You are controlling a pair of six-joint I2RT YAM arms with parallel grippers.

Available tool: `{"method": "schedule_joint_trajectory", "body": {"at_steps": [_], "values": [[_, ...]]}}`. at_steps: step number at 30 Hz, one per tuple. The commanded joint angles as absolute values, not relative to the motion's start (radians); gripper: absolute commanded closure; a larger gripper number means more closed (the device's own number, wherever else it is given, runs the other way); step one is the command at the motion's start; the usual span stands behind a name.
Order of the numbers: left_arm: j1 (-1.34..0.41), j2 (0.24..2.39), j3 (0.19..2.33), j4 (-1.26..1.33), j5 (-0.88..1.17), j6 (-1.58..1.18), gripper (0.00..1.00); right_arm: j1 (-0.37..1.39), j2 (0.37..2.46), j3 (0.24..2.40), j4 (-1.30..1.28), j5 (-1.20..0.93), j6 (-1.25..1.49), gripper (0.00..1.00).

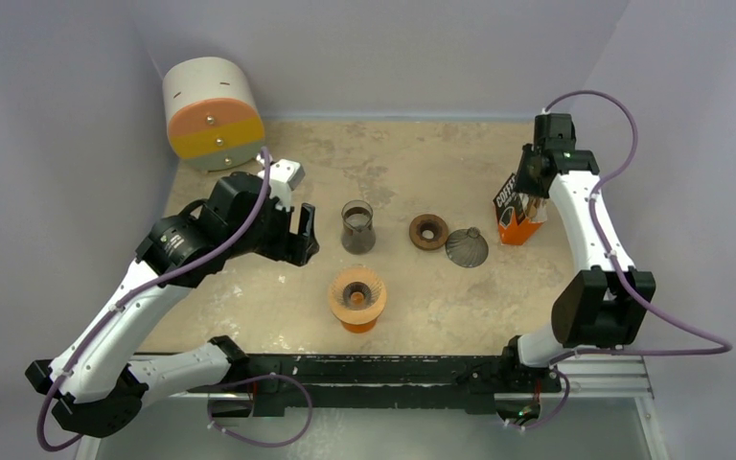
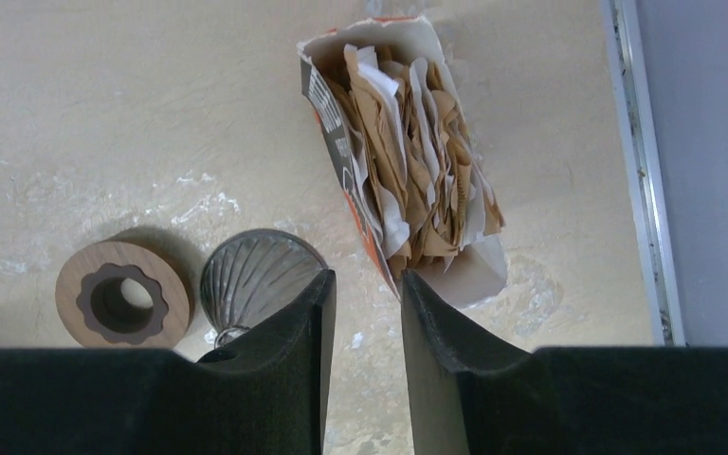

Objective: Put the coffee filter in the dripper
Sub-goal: Pick up the coffee filter from the coffee filter holder.

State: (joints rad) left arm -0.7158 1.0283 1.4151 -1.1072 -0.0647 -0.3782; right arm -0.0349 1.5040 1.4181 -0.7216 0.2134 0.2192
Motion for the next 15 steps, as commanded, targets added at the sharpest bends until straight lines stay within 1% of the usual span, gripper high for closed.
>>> {"method": "schedule_joint_trajectory", "body": {"at_steps": [1,15], "values": [[-0.716,1.012,1.409,-1.08,-0.069,-0.365,0.24,-0.042,1.525,1.485,-0.693,0.21,0.232,0.67],[-0.716,1.011,1.41,-1.083,-0.074,-0.373,0.24,-0.046,1.611,1.521,-0.683,0.216,0.229,0.69]]}}
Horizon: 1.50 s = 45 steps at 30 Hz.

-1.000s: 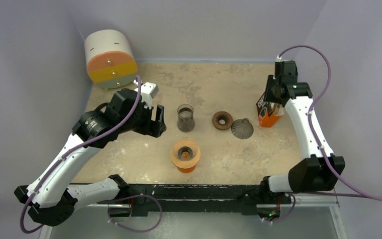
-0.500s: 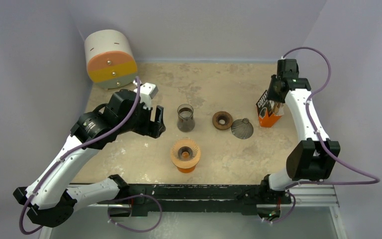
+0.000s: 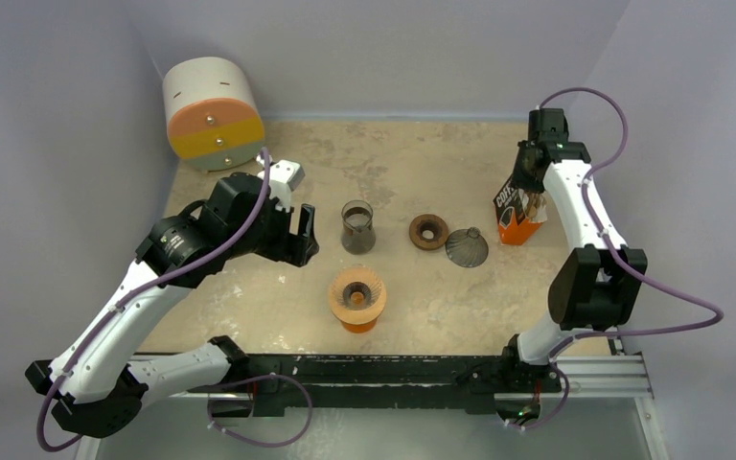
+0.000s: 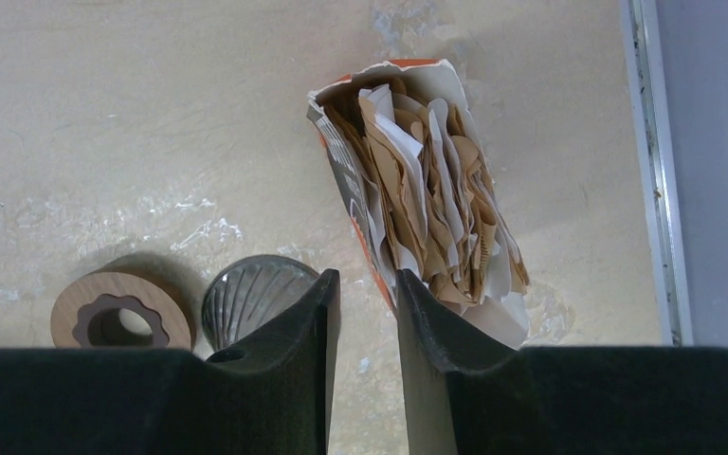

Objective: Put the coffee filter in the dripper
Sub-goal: Pick up the coffee filter from the coffee filter holder.

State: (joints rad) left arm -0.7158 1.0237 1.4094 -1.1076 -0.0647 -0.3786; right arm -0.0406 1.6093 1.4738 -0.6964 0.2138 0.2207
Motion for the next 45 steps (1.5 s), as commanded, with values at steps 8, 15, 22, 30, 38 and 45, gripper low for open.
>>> {"method": "schedule_joint_trajectory", "body": {"at_steps": [8,15,22,30,38,45], "values": [[-0.717,1.015,1.41,-1.081,-0.075,-0.371,0.24,-0.046,1.62,1.519,-0.686,0.232,0.221,0.71],[-0.716,1.014,1.407,-1.081,-0.075,-0.373,0.24,-0.046,1.629,1.511,-0.682,0.232,0.219,0.73],[-0.716,1.012,1.404,-1.084,-0.078,-0.374,0.24,-0.046,1.638,1.509,-0.68,0.227,0.219,0.75],[-0.716,1.011,1.402,-1.085,-0.078,-0.374,0.24,-0.046,1.643,1.505,-0.681,0.225,0.219,0.79],[-0.716,1.008,1.404,-1.087,-0.08,-0.373,0.24,-0.046,1.655,1.502,-0.681,0.226,0.219,0.8],[-0.716,1.009,1.405,-1.088,-0.078,-0.374,0.24,-0.046,1.669,1.502,-0.683,0.224,0.219,0.85]]}}
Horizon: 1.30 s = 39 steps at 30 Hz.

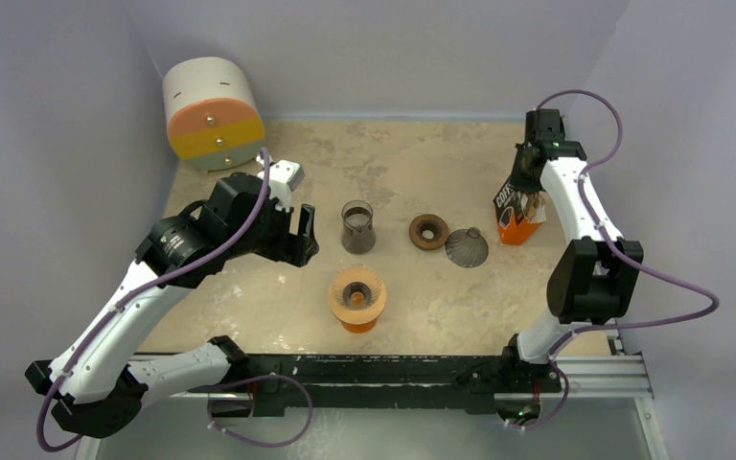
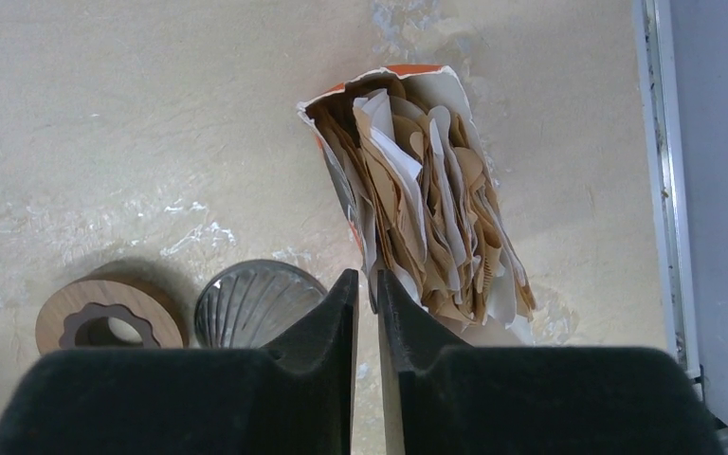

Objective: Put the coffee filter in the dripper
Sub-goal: Pick up the coffee filter from the coffee filter holder.

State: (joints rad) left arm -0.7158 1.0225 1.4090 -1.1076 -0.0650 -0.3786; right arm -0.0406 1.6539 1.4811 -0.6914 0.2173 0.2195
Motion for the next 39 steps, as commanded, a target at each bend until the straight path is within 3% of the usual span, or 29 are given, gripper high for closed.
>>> {"method": "schedule_joint_trajectory", "body": {"at_steps": [1,7,12,39], "values": [[-0.717,1.009,1.404,-1.088,-0.079,-0.374,0.24,-0.046,1.671,1.502,-0.683,0.224,0.219,0.86],[-0.717,1.008,1.404,-1.089,-0.081,-0.374,0.24,-0.046,1.683,1.495,-0.683,0.226,0.221,0.87],[-0.717,1.008,1.404,-1.089,-0.082,-0.374,0.24,-0.046,1.683,1.492,-0.68,0.222,0.222,1.0],[-0.717,1.006,1.401,-1.088,-0.075,-0.38,0.24,-0.046,1.644,1.547,-0.693,0.231,0.231,1.0]]}}
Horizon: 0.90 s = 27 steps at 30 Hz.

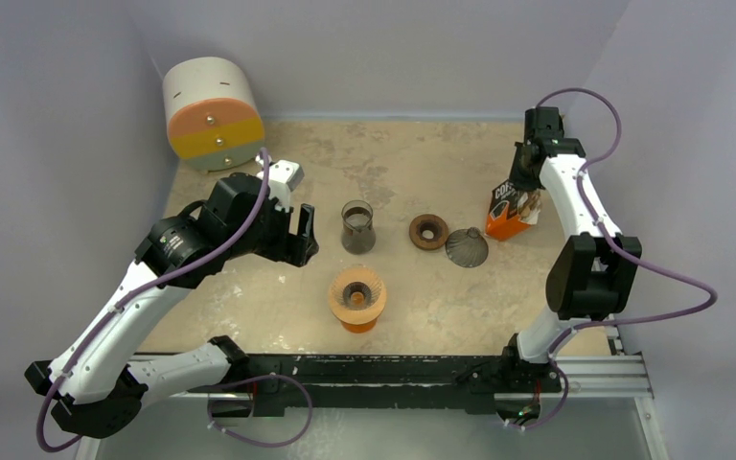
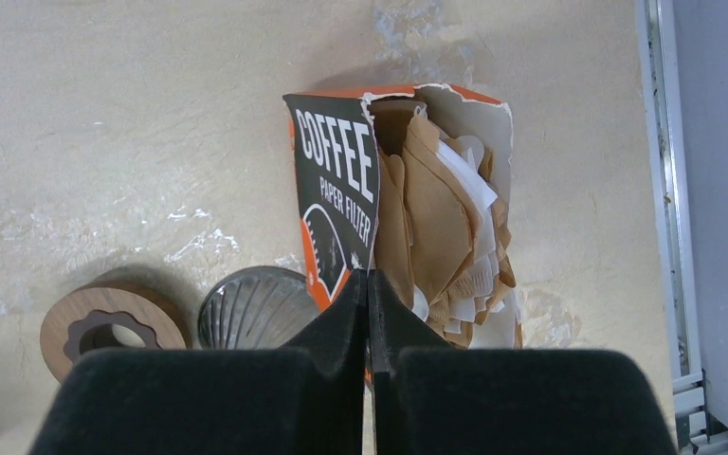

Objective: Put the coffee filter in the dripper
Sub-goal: Pick up the coffee filter from the coffee filter holder.

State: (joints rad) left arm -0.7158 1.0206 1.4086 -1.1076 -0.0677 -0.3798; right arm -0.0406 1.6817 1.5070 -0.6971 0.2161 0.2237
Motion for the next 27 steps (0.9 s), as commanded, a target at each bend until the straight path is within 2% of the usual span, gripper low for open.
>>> {"method": "schedule_joint_trajectory", "body": {"at_steps": [1,27], "values": [[-0.716,1.006,1.401,-1.088,-0.075,-0.382,0.24,-0.046,1.646,1.544,-0.692,0.233,0.231,1.0],[-0.716,1.003,1.393,-1.089,-0.083,-0.378,0.24,-0.035,1.732,1.538,-0.706,0.233,0.214,1.0]]}}
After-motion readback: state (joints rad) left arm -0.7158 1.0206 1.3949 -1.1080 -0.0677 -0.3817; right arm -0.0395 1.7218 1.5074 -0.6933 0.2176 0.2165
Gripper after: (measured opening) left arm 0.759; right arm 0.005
